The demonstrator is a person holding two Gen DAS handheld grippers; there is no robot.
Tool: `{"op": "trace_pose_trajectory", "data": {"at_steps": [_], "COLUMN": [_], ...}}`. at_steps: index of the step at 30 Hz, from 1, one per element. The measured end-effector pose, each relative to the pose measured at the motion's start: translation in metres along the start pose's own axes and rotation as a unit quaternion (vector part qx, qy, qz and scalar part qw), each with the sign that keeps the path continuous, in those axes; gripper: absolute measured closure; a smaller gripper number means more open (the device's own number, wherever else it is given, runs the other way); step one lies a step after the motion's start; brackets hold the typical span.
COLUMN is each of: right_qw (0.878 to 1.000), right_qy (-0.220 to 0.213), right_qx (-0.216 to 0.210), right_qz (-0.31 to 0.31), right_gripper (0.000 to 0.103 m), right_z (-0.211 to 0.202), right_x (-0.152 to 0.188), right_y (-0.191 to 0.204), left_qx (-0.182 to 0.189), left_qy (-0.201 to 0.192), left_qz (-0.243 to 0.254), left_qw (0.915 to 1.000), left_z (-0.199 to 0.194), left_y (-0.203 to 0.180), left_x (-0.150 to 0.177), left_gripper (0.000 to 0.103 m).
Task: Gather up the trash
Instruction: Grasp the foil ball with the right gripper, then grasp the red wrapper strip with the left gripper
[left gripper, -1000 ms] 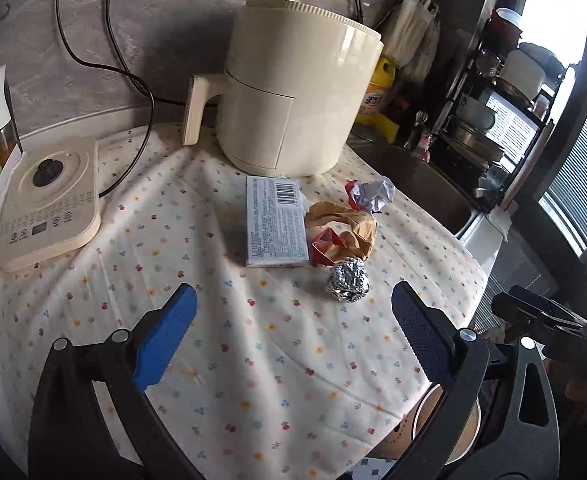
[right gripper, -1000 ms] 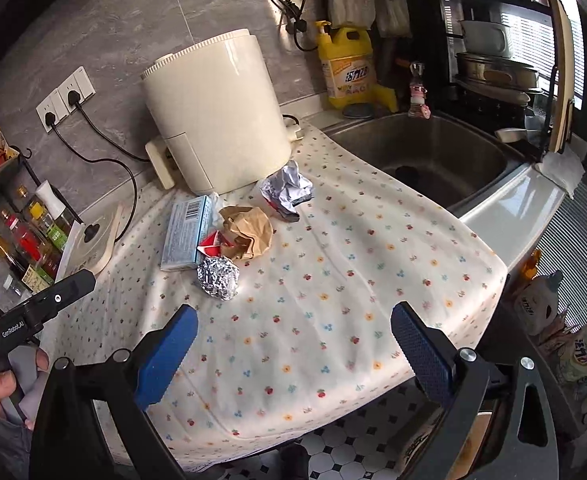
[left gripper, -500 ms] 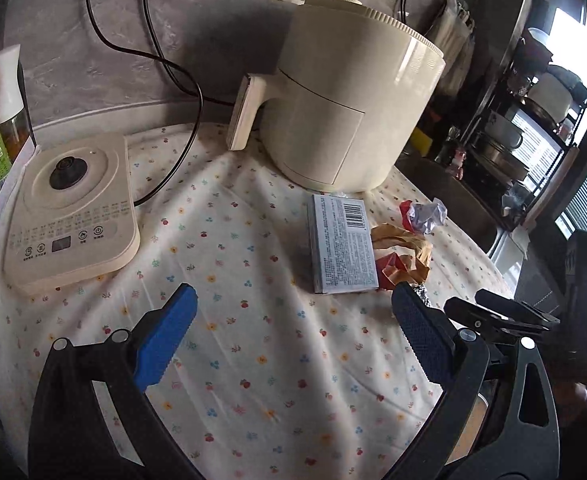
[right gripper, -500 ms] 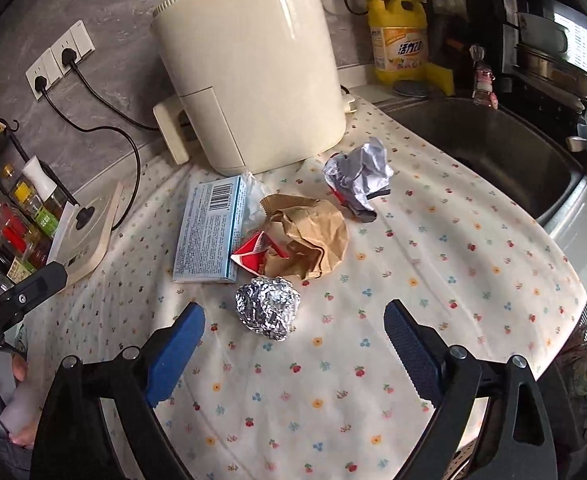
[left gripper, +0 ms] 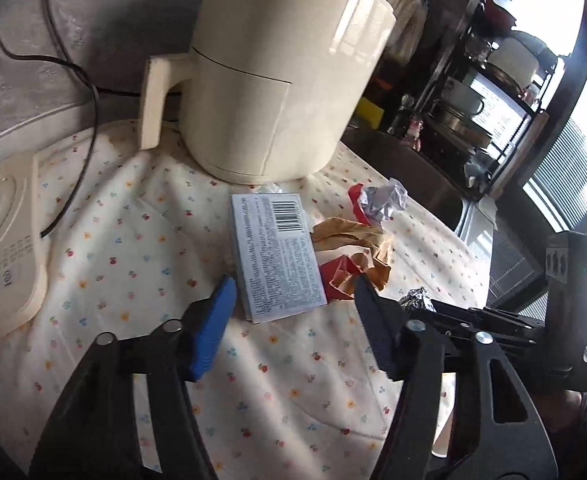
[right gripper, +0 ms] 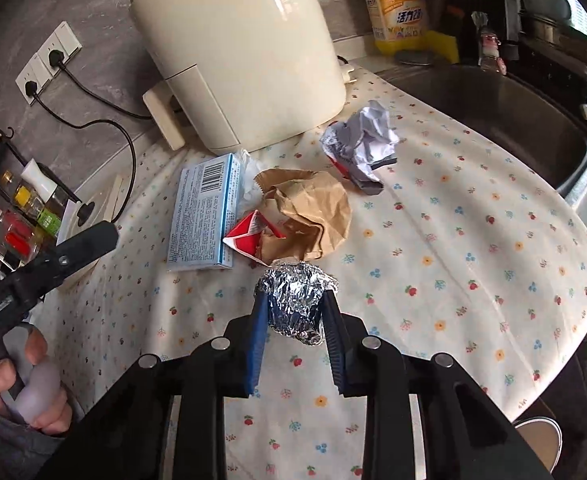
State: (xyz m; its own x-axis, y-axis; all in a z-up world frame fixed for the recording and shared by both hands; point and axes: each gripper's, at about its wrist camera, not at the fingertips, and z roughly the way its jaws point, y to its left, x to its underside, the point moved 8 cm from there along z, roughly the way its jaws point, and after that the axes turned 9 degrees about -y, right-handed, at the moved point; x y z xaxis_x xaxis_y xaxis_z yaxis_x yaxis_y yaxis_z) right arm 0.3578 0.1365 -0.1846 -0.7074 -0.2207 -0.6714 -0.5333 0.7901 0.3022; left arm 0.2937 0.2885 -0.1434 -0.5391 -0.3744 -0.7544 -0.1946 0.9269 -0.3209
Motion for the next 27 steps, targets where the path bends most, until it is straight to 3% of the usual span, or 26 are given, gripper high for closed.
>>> {"op": "trace_pose_trajectory", "data": {"at_steps": [4, 9, 15, 20, 21, 22, 27], "right_qw": [0.999, 0.997, 0.993, 0.991, 0.991, 0.991, 0.992], "right_qy": [-0.011, -0.019, -0.026, -0.028, -0.027, -0.027, -0.029], "right_qx": [0.027, 0.061, 0.091, 0.105, 0.107, 0.107, 0.101], "right_qz": [0.017, 0.046, 0.069, 0.075, 0.075, 0.075, 0.067], "right_gripper": [0.076, 0.076, 0.076, 0.075, 0.075, 0.075, 0.075], "right_z": [-0.019, -0.04, -0.059, -0.07, -0.071, -0.072, -0.077], "right_x": [-0.002, 0.002, 0.01, 0.015, 0.015, 0.016, 0.017], "right_y": [-0.025, -0.057, -0.083, -0.094, -0.094, -0.095, -0.092], "left_qx": [0.027, 0.049, 0.043, 0.007, 0.001, 0.0, -0.009], "left_qy": [0.021, 0.04, 0.049, 0.049, 0.056, 0.066, 0.05], "left_qz": [0.018, 0.048, 0.069, 0.087, 0.092, 0.093, 0.085], "left_qw": [0.9993, 0.9968, 0.9955, 0.995, 0.9941, 0.9935, 0.9951], "left_z": [0.025, 0.049, 0.072, 0.087, 0.091, 0.096, 0.083], "left_y": [-0.021, -0.044, -0.049, -0.041, -0.04, -0.039, -0.039], "left_x": [0.002, 0.004, 0.007, 0.01, 0.013, 0.017, 0.014], "left_gripper": [0.07, 0.081, 0.082, 0.082, 0.086, 0.097, 0.1]}}
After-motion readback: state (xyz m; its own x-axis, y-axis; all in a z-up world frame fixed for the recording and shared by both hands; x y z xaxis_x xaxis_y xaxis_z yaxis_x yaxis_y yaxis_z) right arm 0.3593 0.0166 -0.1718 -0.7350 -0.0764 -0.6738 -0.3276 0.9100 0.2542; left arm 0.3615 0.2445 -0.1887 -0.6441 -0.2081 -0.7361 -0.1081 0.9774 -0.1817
